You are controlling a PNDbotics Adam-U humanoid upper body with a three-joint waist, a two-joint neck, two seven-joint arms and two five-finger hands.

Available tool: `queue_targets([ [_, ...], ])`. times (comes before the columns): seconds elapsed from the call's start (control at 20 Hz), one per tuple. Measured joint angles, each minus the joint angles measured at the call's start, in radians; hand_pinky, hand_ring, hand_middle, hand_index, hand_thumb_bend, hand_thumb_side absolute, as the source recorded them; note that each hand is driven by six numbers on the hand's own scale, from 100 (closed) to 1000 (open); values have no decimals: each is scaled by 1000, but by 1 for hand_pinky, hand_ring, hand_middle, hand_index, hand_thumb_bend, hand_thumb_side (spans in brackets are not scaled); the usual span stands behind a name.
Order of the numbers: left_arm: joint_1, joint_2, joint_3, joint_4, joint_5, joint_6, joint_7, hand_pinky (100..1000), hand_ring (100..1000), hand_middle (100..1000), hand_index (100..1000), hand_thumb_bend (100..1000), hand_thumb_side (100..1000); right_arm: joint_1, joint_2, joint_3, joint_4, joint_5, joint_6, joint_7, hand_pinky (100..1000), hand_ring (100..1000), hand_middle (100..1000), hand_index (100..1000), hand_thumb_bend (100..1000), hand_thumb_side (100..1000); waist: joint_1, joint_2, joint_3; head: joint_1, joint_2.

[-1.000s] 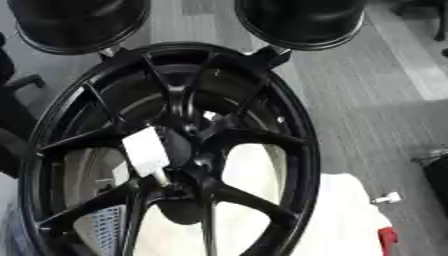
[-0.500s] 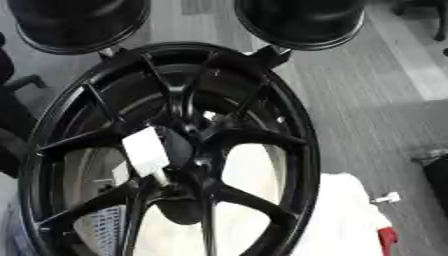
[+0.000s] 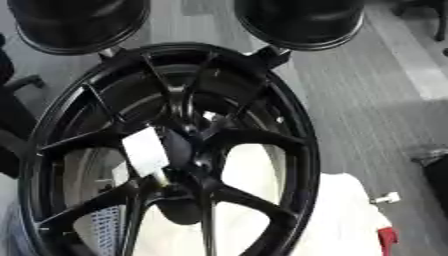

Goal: Pull the pin out of the wheel hub.

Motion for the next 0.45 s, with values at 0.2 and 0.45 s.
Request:
queue_targets([
  [0.2,-49,-8,-79,-107,33,-58,-42,845,762,682,778,100,346,-9,0,6,-3,0,-3,5,792,679,664,799,100,561,0,-3,-13,5,-4],
  [0.45,-96,-17,-184,-239,81,-137,-106,842,757,677,774,100,333,-9,0,11,-3,0,-1,10,792,679,665,799,100,561,0,-8,-18,8,-9],
])
